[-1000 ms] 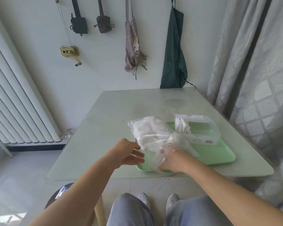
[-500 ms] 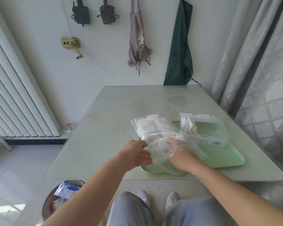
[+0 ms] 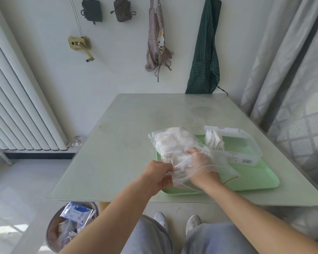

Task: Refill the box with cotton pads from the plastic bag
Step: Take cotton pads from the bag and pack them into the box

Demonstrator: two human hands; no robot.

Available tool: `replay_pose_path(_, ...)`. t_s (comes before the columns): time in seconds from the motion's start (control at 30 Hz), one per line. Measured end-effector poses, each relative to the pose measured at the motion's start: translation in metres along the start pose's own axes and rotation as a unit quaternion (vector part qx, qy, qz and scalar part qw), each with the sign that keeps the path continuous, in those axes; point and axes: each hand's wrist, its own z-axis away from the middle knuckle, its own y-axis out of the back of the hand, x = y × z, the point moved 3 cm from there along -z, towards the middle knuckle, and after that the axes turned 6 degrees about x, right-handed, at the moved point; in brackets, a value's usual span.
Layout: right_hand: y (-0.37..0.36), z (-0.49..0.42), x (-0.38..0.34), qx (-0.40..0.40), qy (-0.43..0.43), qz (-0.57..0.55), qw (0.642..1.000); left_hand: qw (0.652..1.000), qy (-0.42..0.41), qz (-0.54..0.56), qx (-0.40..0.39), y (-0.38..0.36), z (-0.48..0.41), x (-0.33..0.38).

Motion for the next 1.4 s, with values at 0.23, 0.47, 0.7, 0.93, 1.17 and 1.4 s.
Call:
replay_pose_path(0.23,-0.004,-0.006,0.002,-0.020,0.009,0.027,0.999,1.000,0.000,0.009,-0.013,0.002,0.002,0.003)
replay_pose_path(0.47,0.000,-0.006,-0.003,-0.023,0.010,0.052,0.998,1.000,-0.003,0.005,-0.010,0.003,-0.002,0.001)
replay_pose_path(0.7,-0.001,-0.004,0.005,-0.070,-0.012,0.038,0.997,1.000,-0.004,0.010,-0.012,-0.002,0.003,0.004)
replay_pose_path(0.93,0.015,0.013,0.011,-0.096,-0.074,-0.143,0.982,0.999,-0.036,-0.021,0.024,-0.002,0.006,0.009)
replay_pose_path(1.17,0.047,0.056,0.021,-0.153,-0.259,-0.415,0.859,0.993,-0.074,-0.046,0.080,-0.012,0.011,0.014)
replay_pose_path(1.4,0.113,0.064,0.021,-0.240,-0.214,-0.388,0.864,0.970,-0.037,-0.209,0.122,-0.001,0.033,0.027)
